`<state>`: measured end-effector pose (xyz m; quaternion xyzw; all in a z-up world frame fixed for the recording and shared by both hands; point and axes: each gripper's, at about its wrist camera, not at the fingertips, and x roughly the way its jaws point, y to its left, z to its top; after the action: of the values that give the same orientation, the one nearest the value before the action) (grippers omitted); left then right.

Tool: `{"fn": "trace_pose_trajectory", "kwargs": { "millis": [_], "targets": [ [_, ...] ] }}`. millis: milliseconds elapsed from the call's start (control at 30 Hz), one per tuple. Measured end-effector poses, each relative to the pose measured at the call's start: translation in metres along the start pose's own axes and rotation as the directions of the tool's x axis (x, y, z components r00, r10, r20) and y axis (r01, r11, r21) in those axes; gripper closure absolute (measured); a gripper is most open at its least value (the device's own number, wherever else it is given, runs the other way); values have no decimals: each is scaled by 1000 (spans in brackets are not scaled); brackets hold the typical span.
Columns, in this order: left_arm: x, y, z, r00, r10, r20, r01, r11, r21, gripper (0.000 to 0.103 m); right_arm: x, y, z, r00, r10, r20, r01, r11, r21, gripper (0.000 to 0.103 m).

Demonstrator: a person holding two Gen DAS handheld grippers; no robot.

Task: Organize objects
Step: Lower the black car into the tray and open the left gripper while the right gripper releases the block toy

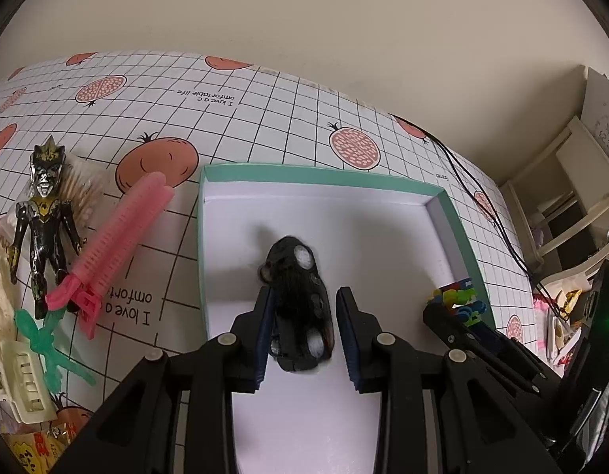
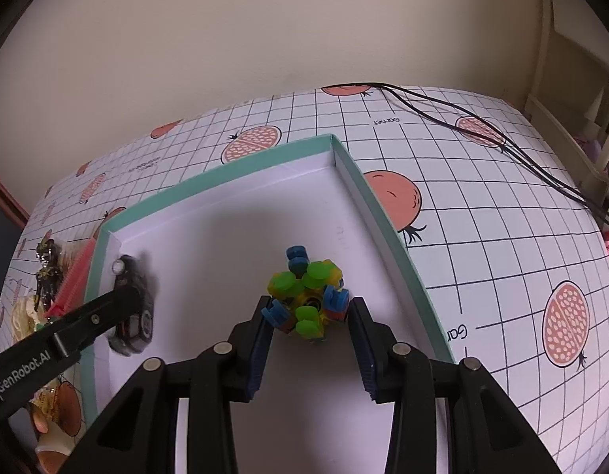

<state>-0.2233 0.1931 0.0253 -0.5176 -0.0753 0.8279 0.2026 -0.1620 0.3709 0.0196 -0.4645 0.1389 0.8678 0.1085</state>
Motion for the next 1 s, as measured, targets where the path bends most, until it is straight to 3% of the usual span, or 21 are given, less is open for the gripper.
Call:
{"fn": "trace_pose_trajectory", "kwargs": {
  "millis": [300,633,700,733,800,933,1000],
  "targets": [
    [-15,3,2,1000,-5,21,6,1000,-16,70,-10,-3,2,1000,19,23,-20,1000,13,58],
    [-24,4,3,997,62,40,-62,998,-17,65,-15,0,4,999,24,45,-24,1000,-6,58],
    [-24,5,4,996,79,43,-78,997,-20,63,-15,1,4,999,25,48,-24,1000,-11,51],
    [-25,6,3,995,85,46,-84,996,-22,61,-14,1,4,998,28,50,-28,1000,-12,48],
    [-26,8,4,994,97,52,-96,995,-31,47,-14,1,3,998,29,50,-28,999,-16,43],
    [-28,13,5,990,128,64,-125,991,-53,33,-12,2,3,998,33,51,-32,999,-19,34],
    [-28,15,4,989,134,67,-130,990,-64,20,-12,3,2,998,35,52,-34,999,-25,27]
  ]
}}
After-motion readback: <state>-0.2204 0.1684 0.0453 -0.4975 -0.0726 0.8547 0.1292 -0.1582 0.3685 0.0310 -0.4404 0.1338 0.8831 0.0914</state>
